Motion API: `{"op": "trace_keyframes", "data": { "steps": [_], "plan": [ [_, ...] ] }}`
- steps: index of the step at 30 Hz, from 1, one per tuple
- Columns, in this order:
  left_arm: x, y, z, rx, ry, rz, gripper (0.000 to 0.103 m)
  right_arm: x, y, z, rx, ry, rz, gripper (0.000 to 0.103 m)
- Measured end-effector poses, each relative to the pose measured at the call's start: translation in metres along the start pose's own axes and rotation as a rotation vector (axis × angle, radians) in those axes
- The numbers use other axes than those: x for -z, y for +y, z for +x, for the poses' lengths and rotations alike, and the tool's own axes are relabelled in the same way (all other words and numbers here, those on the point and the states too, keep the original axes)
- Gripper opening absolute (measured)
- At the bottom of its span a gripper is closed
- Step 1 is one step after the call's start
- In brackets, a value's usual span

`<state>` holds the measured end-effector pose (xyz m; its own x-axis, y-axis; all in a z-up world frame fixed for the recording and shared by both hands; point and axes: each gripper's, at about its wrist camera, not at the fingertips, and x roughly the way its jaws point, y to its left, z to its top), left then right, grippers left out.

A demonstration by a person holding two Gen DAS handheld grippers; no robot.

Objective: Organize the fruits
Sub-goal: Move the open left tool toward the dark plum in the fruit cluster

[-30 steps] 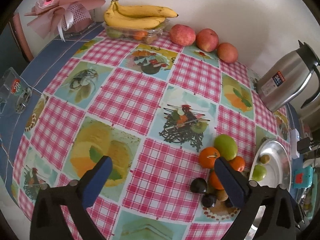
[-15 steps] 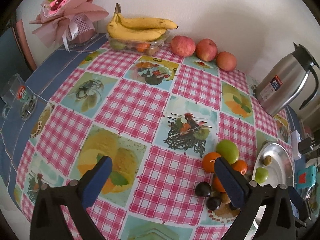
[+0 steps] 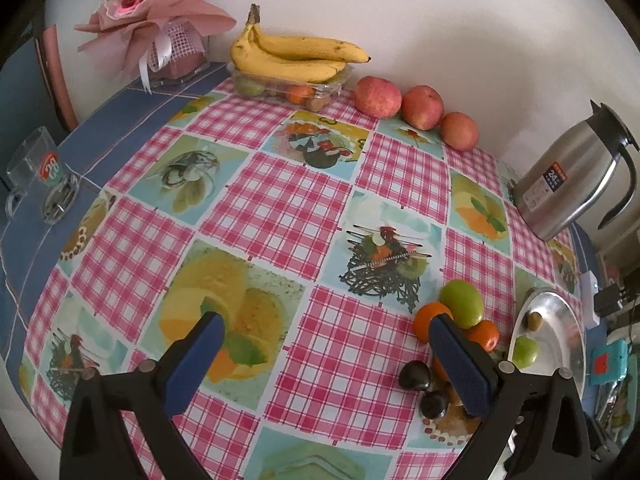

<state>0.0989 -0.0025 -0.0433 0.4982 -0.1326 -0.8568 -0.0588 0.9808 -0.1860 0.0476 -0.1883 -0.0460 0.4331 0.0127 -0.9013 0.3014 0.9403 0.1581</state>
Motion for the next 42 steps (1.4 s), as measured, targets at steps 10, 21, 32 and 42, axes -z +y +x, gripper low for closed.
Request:
{"op": "trace_keyframes", "data": {
  "steps": [10, 21, 32, 42],
  "plan": [
    [0.003, -0.005, 0.025, 0.041, 0.096, 0.002, 0.103, -0.004, -0.004, 0.004, 0.039, 0.022, -0.048, 0.100],
    [0.018, -0.025, 0.053, 0.067, 0.232, 0.056, 0.103, -0.006, -0.047, 0.007, 0.080, 0.020, 0.079, 0.100],
    [0.031, -0.056, 0.063, 0.129, 0.299, 0.154, 0.090, -0.007, -0.044, 0.000, 0.028, -0.006, 0.095, 0.100],
    [0.034, -0.066, 0.070, 0.207, 0.329, 0.143, 0.065, -0.006, -0.043, 0.000, 0.018, -0.007, 0.091, 0.100]
  ]
}}
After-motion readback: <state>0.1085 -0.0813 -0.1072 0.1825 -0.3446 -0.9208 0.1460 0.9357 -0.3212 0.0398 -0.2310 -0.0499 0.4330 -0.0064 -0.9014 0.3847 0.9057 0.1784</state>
